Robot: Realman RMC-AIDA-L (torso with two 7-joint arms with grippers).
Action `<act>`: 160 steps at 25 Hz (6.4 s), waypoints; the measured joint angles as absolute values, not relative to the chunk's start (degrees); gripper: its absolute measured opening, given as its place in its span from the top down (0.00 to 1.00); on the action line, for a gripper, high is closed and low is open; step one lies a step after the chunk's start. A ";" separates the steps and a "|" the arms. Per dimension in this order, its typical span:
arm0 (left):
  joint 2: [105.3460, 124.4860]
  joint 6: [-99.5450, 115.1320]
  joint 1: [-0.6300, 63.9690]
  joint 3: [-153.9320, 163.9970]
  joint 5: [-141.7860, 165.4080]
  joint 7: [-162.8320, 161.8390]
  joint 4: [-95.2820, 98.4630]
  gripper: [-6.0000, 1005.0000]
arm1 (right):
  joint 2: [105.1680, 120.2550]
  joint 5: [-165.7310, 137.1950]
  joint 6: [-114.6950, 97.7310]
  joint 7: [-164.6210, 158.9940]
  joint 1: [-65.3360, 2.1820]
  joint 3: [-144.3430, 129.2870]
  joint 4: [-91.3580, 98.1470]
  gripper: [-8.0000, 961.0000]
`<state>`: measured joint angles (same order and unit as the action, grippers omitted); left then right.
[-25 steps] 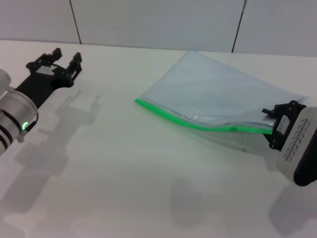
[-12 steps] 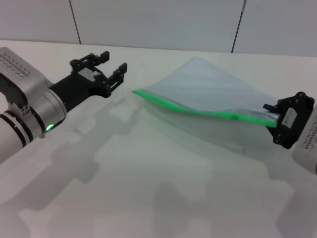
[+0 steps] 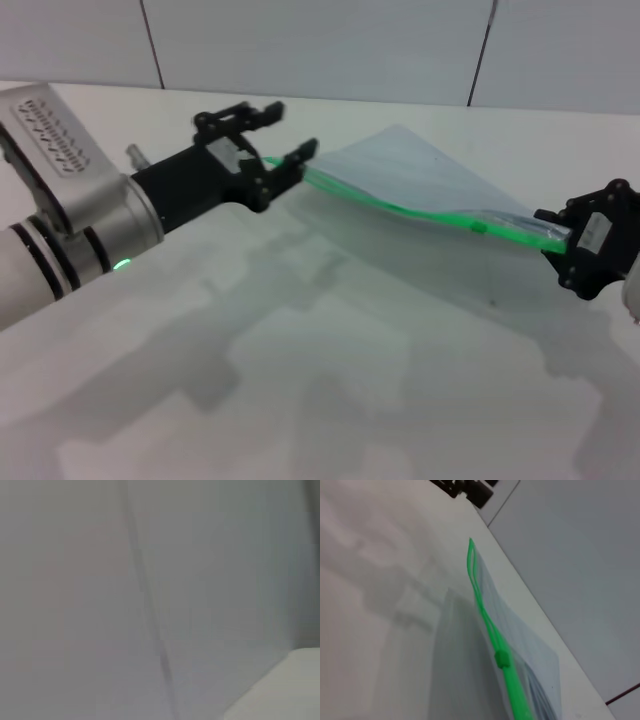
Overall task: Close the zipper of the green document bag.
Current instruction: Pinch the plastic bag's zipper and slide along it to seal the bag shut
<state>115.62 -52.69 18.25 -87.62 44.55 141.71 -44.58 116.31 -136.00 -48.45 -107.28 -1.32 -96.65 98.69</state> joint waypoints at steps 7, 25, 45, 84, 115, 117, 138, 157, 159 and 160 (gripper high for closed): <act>116.16 -52.56 17.19 -87.62 59.87 130.48 -54.91 0.46 | 116.25 -135.93 -48.62 -109.02 -1.84 -96.56 98.91 0.91; 116.10 -46.12 22.53 -78.30 76.51 125.82 -62.70 0.46 | 116.27 -133.60 -52.96 -111.59 -3.65 -96.53 100.68 0.92; 116.35 -35.10 22.84 -70.49 80.21 121.37 -66.69 0.46 | 116.15 -133.70 -52.97 -111.65 -4.21 -94.75 100.22 0.93; 116.19 -24.87 21.19 -63.36 80.30 122.08 -70.28 0.75 | 116.19 -133.07 -52.77 -111.44 -5.40 -94.57 98.21 0.93; 116.28 -24.28 18.20 -63.18 80.07 122.15 -73.12 0.91 | 116.15 -133.07 -52.89 -111.59 -6.55 -93.08 96.34 0.93; 116.28 -23.23 18.19 -63.07 80.07 122.15 -73.13 0.91 | 116.16 -133.07 -52.95 -111.60 -6.59 -93.08 96.50 0.93; 116.26 -19.62 18.68 -62.61 80.18 122.17 -72.53 0.94 | 116.27 -133.07 -53.17 -111.80 -5.94 -93.82 98.55 0.93; 116.10 -18.84 18.24 -61.44 79.90 122.05 -72.34 0.91 | 116.19 -133.06 -53.19 -111.73 -5.45 -94.04 98.69 0.94; 116.11 -18.89 17.81 -61.18 79.89 122.06 -72.93 0.89 | 116.19 -133.06 -53.18 -111.77 -5.46 -93.93 98.61 0.94; 116.11 -18.89 17.81 -61.18 79.89 122.06 -72.93 0.86 | 116.19 -133.06 -53.18 -111.79 -5.51 -93.88 98.57 0.94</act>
<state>116.11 -18.89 17.81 -61.18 79.89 122.06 -72.93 116.19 -133.06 -53.18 -111.79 -5.51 -93.88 98.57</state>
